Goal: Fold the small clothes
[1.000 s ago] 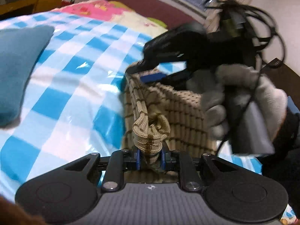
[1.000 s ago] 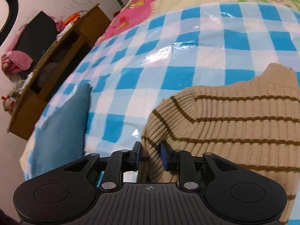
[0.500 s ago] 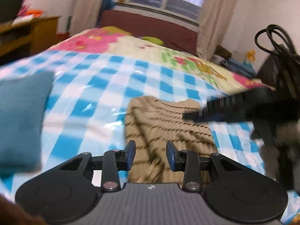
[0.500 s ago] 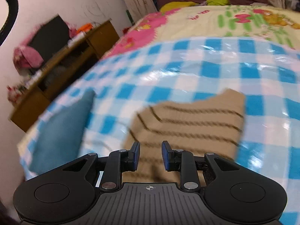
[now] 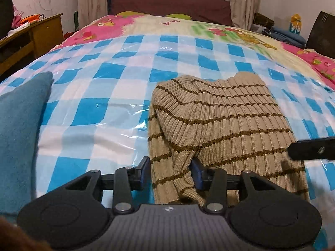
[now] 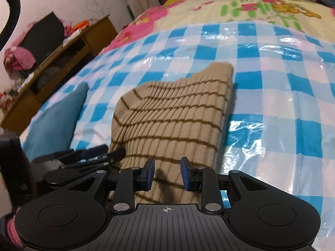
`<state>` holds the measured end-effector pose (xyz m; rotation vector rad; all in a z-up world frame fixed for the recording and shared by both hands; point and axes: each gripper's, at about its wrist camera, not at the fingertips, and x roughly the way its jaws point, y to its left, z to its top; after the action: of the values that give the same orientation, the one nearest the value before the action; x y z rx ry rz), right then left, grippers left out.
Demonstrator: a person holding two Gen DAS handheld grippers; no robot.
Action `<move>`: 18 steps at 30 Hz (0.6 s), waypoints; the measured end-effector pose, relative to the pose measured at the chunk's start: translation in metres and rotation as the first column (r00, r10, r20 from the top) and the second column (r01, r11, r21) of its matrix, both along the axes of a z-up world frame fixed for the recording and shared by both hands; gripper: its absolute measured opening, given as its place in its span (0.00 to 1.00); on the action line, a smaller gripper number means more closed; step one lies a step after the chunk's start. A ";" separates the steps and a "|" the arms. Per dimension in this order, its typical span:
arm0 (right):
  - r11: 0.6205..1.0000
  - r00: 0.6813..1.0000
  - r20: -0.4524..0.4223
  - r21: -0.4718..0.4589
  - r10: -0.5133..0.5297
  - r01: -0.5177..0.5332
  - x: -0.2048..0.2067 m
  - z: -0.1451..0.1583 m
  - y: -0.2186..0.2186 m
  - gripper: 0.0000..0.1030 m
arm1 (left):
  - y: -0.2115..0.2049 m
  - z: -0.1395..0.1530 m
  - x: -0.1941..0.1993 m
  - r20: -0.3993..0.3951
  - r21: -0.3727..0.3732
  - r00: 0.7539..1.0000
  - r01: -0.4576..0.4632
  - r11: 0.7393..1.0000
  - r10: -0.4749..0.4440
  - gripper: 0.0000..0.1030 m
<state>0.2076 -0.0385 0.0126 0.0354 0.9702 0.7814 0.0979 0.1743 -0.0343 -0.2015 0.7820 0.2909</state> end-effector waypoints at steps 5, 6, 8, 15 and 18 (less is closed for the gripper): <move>0.999 0.999 0.026 -0.014 -0.045 0.045 0.004 0.000 -0.011 0.42 | 0.000 0.003 0.009 -0.015 0.031 1.000 0.028 0.999 -0.027 0.47; 0.999 0.999 0.010 -0.004 -0.040 0.040 0.001 -0.001 -0.013 0.42 | 0.001 0.004 0.008 -0.019 0.026 0.999 0.029 0.999 -0.029 0.47; 1.000 1.000 -0.005 -0.006 -0.024 0.024 -0.010 -0.003 -0.017 0.41 | 0.001 0.008 0.002 -0.012 0.018 0.999 0.036 0.999 -0.036 0.47; 0.999 0.996 -0.080 -0.008 -0.034 0.033 -0.024 -0.021 -0.021 0.46 | -0.002 0.031 -0.037 0.023 -0.029 0.998 0.066 0.997 -0.065 0.47; 1.000 0.995 -0.095 0.008 -0.029 0.029 -0.031 -0.018 -0.029 0.46 | -0.005 0.025 -0.047 -0.002 -0.043 0.998 0.063 0.997 -0.063 0.47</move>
<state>0.1766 -0.0677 -0.0053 0.0950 1.0535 0.7629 0.0511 0.1697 -0.0090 -0.2165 0.7969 0.2154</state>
